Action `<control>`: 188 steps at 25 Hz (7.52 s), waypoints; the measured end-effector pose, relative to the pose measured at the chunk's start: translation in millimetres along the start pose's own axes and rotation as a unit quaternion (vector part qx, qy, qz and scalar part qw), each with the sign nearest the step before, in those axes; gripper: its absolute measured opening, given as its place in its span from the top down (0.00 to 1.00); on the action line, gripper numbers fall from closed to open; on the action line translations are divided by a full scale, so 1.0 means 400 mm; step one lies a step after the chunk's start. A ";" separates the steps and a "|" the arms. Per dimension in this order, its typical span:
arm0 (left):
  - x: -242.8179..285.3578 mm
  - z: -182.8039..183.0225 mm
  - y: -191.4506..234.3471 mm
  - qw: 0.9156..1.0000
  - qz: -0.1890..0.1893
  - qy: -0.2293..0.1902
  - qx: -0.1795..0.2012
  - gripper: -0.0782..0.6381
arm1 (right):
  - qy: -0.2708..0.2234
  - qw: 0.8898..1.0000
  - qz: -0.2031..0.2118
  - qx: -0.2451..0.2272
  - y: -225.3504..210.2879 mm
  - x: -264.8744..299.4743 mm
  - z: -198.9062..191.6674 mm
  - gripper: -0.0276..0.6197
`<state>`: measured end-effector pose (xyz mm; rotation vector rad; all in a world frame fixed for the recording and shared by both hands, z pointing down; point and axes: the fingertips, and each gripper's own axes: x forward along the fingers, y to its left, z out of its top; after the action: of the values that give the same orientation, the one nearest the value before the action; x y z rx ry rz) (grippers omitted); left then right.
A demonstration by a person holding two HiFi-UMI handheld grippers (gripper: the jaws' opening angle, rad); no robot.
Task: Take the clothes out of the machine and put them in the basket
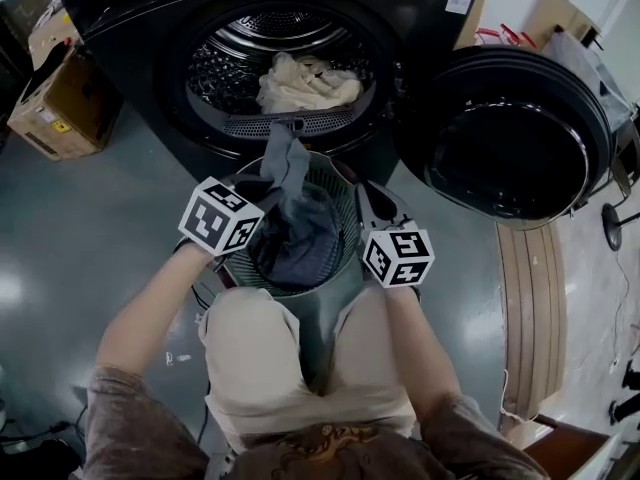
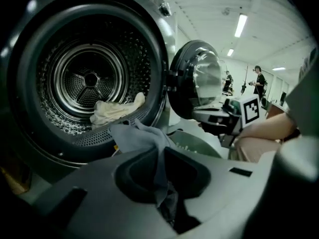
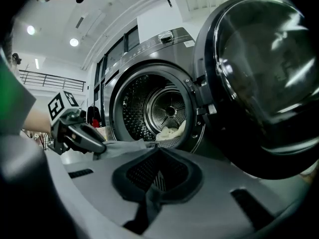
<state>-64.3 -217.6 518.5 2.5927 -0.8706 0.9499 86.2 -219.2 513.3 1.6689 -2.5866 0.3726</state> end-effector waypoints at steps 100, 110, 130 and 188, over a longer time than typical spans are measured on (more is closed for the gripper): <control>0.033 0.083 0.233 0.985 0.129 -0.110 0.003 0.46 | -0.039 0.999 -0.002 0.036 0.016 0.042 0.021 0.96; 0.213 0.132 0.434 0.979 0.198 -0.053 0.014 0.41 | -0.041 0.999 -0.009 0.024 0.010 0.016 0.040 0.96; 0.134 0.151 0.268 0.992 0.101 -0.076 -0.017 0.85 | -0.039 0.999 -0.011 0.024 0.000 0.013 0.036 0.96; 0.174 0.073 0.255 0.994 0.068 -0.032 -0.073 0.71 | -0.046 0.999 -0.003 0.021 0.013 -0.015 0.059 0.96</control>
<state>-69.4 -341.8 544.0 2.4780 -1.1027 0.8064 86.1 -216.9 488.5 1.7474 -2.6550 0.3606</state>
